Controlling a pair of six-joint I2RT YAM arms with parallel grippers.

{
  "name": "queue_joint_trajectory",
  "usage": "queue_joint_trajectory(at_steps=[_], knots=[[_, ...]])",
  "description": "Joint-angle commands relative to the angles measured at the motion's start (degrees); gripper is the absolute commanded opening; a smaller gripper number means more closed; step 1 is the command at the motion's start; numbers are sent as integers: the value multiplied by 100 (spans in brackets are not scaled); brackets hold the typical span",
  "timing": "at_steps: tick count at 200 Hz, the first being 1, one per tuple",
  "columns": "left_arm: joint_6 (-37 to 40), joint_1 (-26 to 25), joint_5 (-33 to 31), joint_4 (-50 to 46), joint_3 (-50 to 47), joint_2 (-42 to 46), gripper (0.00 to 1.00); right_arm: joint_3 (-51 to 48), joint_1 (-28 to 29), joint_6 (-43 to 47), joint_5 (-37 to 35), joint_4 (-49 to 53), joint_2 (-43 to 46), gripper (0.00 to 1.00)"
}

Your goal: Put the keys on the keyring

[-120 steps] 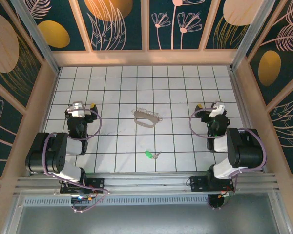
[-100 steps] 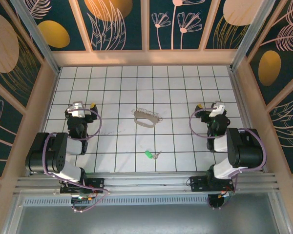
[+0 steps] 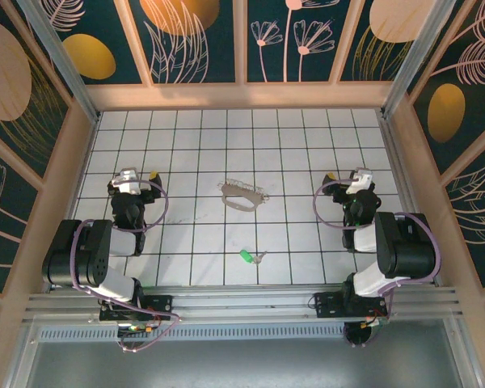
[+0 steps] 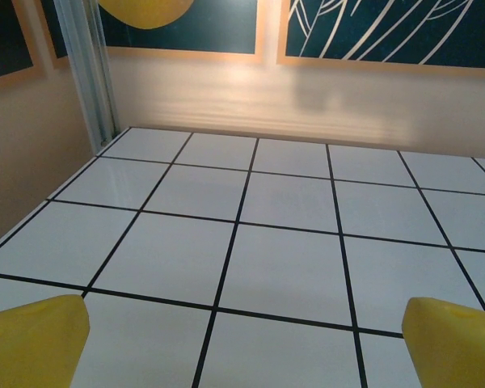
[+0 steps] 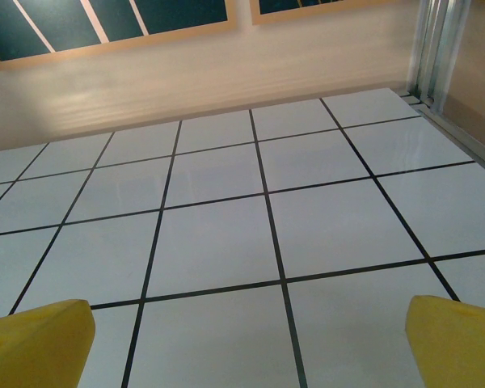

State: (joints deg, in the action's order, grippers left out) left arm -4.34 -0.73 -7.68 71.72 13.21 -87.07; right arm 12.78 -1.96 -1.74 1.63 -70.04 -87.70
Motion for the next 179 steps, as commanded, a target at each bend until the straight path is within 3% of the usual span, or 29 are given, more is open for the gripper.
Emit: queue_joint_trajectory(at_steps=[1,33,46,101,117,128,149,179], knots=[[-23,47,92,-9,116,-30,99,119,-58,95,136,-36,-46,99],[-9,47,73,99,41,26,99,92,-94,86,205,-78,-40,99],[-32,42,15,-287,166,191,99,123,-71,94,188,50,72,97],[-158,47,67,-2250,931,883,99,1072,32,-153,-143,2461,870,90],[-290,47,155,-2646,1146,1002,98,1276,12,-658,-332,2897,1085,90],[-460,47,254,-2857,1276,1096,99,1535,-13,-1351,-691,3480,1235,99],[-910,47,489,-3361,1571,1301,99,2040,-179,-2332,-1193,4644,1342,99],[-1413,37,1041,-3803,1807,1517,99,2137,-179,-2237,-287,4712,1308,99]])
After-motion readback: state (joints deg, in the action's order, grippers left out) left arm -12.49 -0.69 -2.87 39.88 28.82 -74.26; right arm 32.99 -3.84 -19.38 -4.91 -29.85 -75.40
